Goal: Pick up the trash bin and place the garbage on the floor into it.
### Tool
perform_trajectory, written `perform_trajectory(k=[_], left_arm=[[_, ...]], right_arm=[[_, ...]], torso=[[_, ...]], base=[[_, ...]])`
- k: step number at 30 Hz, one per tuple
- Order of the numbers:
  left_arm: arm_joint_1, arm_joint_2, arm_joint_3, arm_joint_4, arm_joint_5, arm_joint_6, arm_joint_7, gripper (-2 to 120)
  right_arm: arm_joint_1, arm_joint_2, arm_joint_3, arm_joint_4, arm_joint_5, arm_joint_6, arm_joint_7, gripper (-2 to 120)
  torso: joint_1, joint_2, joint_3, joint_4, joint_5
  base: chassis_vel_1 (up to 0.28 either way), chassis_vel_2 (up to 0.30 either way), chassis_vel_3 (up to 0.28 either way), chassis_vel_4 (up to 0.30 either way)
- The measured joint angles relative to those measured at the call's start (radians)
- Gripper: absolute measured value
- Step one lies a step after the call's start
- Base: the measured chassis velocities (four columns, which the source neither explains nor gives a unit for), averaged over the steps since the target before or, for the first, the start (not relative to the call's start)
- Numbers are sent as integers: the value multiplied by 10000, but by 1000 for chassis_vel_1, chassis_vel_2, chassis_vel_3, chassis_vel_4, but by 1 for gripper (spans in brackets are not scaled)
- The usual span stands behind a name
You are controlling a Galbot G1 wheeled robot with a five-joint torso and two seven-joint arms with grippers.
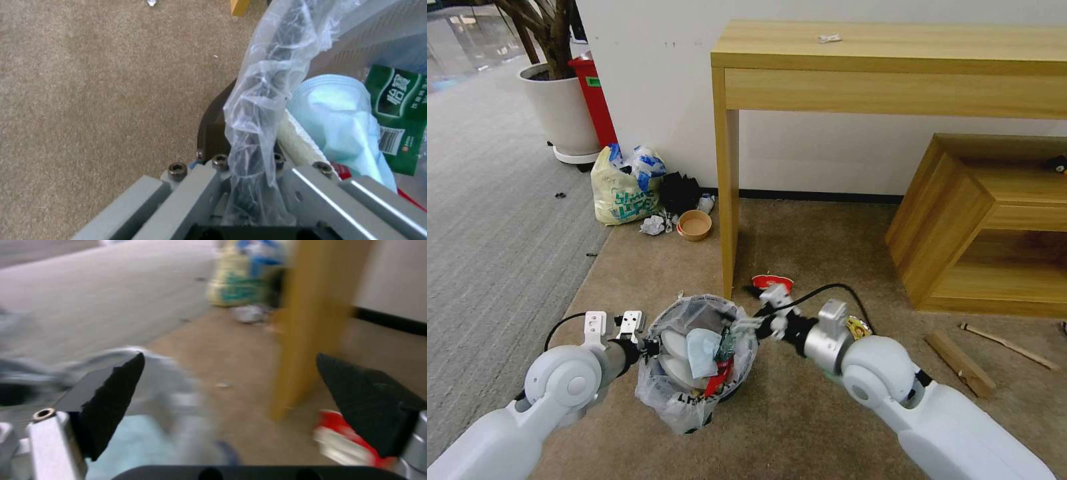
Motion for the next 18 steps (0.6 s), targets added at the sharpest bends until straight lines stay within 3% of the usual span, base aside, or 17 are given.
perform_trajectory(k=[12,15,18], left_arm=[[191,-119,-237,-133,68,0,4,0],[234,-218,-244,-147,119,0,15,0],[273,-258,-244,-154,164,1,30,0]], right_arm=[[-3404,804,3668,-726,-1851,969,613,100],[-4353,1510,4784,-981,-2455,1647,308,100],[-4739,1929,5263,-1183,-2583,1948,84,100]], torso=[[0,0,-1,-4,-3],[-1,0,-1,-4,-1],[-1,0,-1,-3,1]], base=[[0,0,0,0],[0,0,0,0],[0,0,0,0]])
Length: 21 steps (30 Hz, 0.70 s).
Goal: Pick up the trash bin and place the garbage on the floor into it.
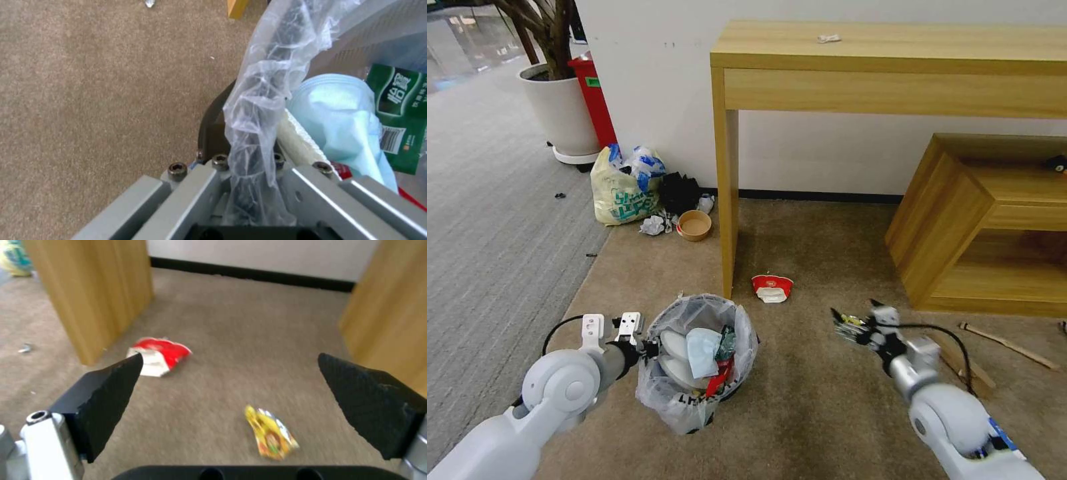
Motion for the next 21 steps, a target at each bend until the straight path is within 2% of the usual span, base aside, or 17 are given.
perform_trajectory(k=[10,21], left_arm=[[106,-14,-2,-39,43,0,4,0],[68,-24,-50,32,49,-1,22,0]], right_arm=[[-46,297,244,-203,-27,168,-62,100],[42,362,19,-229,-29,42,-65,100]], torso=[[-1,0,-1,3,-2],[1,0,2,2,0]], base=[[-22,23,21,-13],[-149,137,139,-137]])
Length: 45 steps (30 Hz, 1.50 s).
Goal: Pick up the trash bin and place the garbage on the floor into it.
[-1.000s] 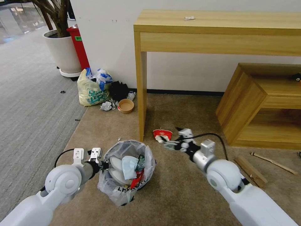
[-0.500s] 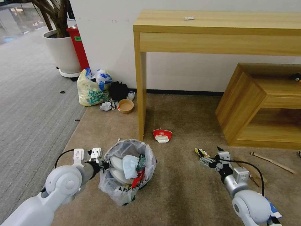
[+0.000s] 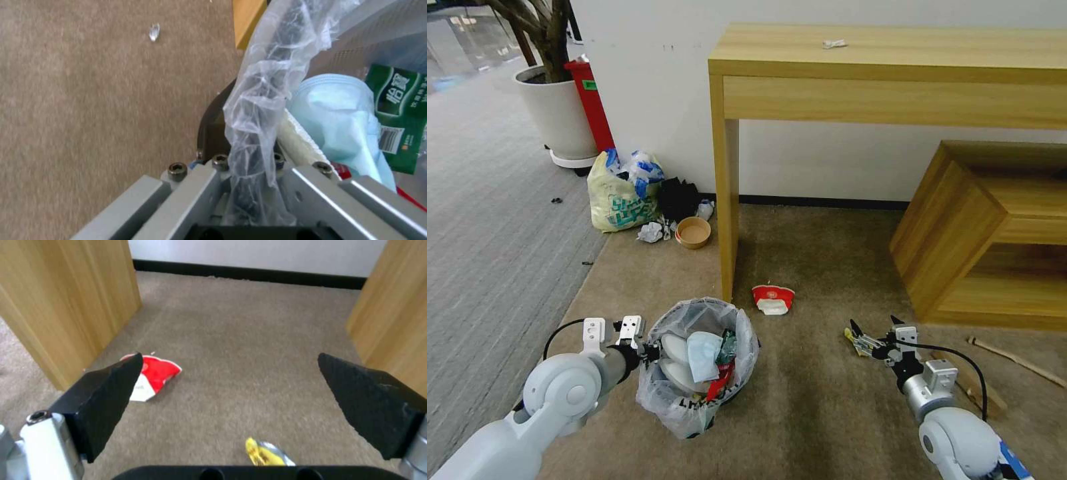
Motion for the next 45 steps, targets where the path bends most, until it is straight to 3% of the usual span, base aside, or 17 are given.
perform_trajectory(k=[6,9,12,17,20,29,37,45], left_arm=[[-18,-19,-10,27,-2,0,6,0],[13,1,-38,23,-18,0,1,0],[32,10,-49,-17,-90,0,-122,0],[-205,33,86,17,-219,0,-159,0],[-345,124,178,141,-236,0,-76,0],[-99,121,11,110,-220,0,-84,0],[-189,59,66,55,-340,0,-231,0],[-266,83,64,18,-437,0,-296,0]], right_arm=[[384,-250,-230,-429,170,-116,-412,100],[1217,-742,-733,-1449,247,-186,-1075,100],[2687,-1316,-1617,-3187,-74,-391,-2724,100],[4029,-1400,-2314,-4767,-880,-153,-3583,100],[5217,-1175,-2808,-6107,-1343,-52,-4005,100],[7668,-466,-4577,-8187,-2094,-51,-4846,100],[8961,188,-6009,-9502,-3021,-126,-5993,100],[9739,962,-6709,-10824,-3907,-30,-6258,100]], torso=[[1,0,1,-1,-1],[0,0,0,0,0],[0,0,-1,1,1],[0,0,0,1,-1],[0,0,0,-1,-3],[1,0,0,5,0],[0,-1,0,0,-1],[0,0,0,4,3]], base=[[-83,98,79,-86],[0,0,0,0],[0,0,0,0],[0,0,0,0],[0,0,0,0],[0,0,0,0],[0,0,0,0],[0,0,0,0]])
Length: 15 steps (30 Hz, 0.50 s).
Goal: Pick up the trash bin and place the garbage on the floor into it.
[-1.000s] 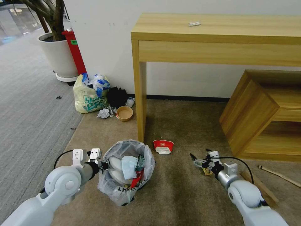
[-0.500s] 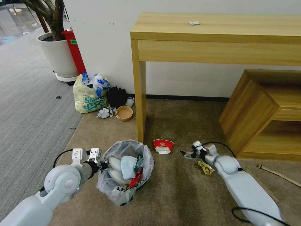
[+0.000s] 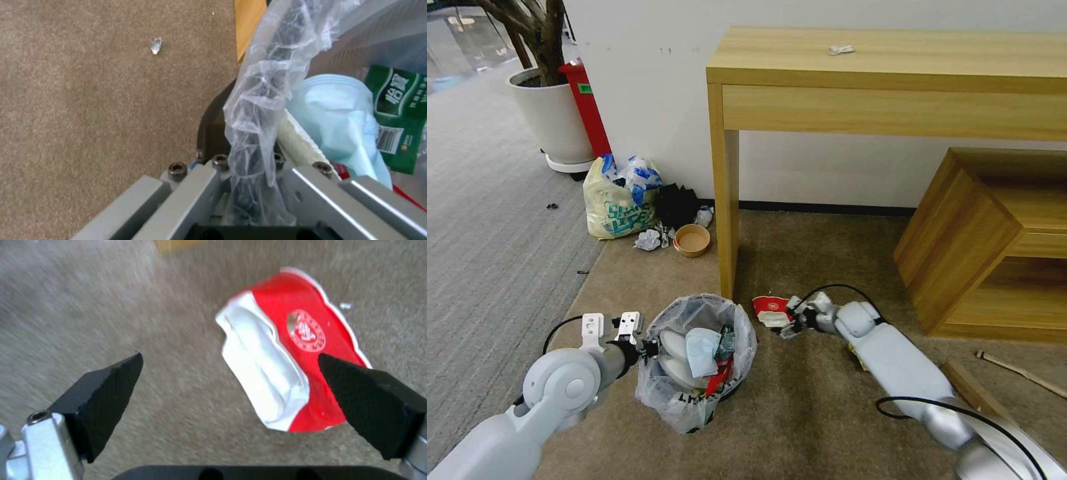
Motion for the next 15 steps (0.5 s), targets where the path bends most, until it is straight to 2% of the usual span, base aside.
perform_trajectory(k=[3,12,15], left_arm=[[7,11,-13,-40,-18,0,-24,0],[127,-23,-50,-137,-7,0,-37,0],[148,-38,-49,-167,0,0,-40,0]], right_arm=[[221,240,-64,-440,-536,-2,10,100],[863,905,19,-1761,-1935,-105,342,100],[959,1046,194,-2013,-1993,-88,433,92]], torso=[[0,0,0,-2,-10],[-1,0,-1,-3,-5],[0,0,-1,-4,-5]], base=[[0,0,0,0],[0,0,0,0],[0,0,0,0]])
